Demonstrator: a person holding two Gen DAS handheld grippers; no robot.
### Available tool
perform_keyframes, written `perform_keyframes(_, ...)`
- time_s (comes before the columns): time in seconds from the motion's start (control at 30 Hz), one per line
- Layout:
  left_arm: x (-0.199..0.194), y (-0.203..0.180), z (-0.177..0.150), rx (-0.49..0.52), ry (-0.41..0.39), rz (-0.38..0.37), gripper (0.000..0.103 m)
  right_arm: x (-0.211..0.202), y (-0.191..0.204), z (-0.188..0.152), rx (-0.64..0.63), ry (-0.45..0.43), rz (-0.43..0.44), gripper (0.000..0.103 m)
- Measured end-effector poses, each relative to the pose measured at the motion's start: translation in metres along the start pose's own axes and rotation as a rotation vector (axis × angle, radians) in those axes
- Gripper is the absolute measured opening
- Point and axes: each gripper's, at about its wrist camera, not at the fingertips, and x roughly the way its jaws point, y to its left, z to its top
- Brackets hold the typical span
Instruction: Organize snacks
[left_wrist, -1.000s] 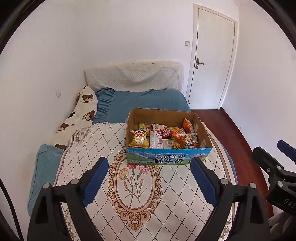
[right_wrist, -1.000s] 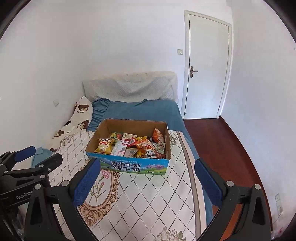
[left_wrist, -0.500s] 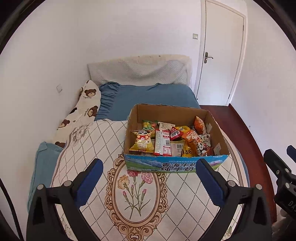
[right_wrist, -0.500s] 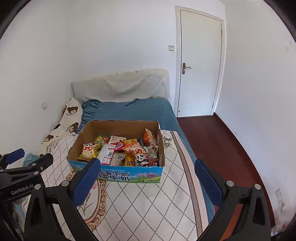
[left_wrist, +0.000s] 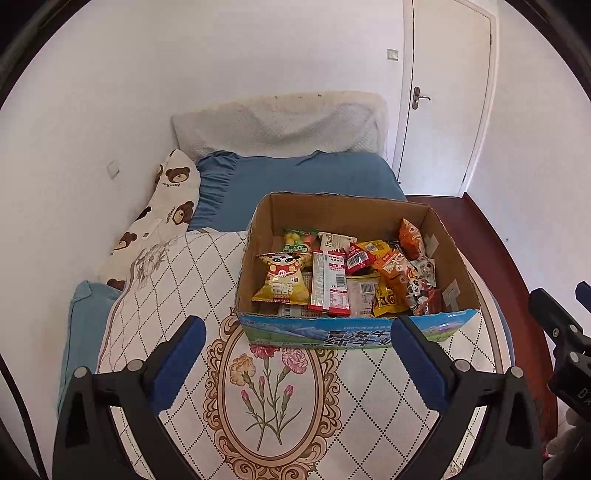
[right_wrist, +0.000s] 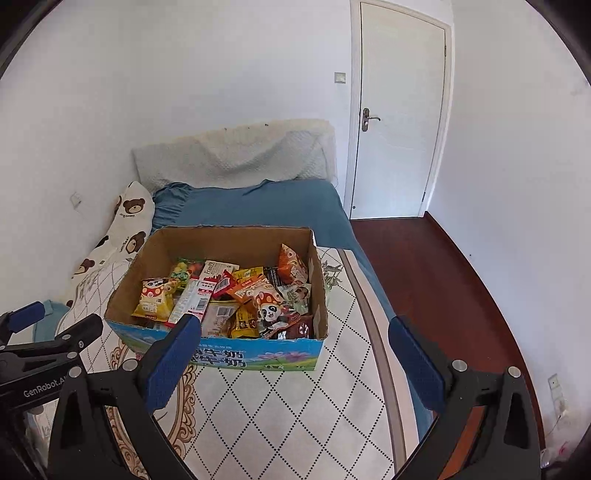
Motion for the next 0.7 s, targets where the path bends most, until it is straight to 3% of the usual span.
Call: perform_keyframes(0.7,-0.0023,-0.0045,0.0006,0.017,-0.018,0.009,0.103,0.0108,-0.0025,-0.0054,0.004,0.032,0.025,0.103)
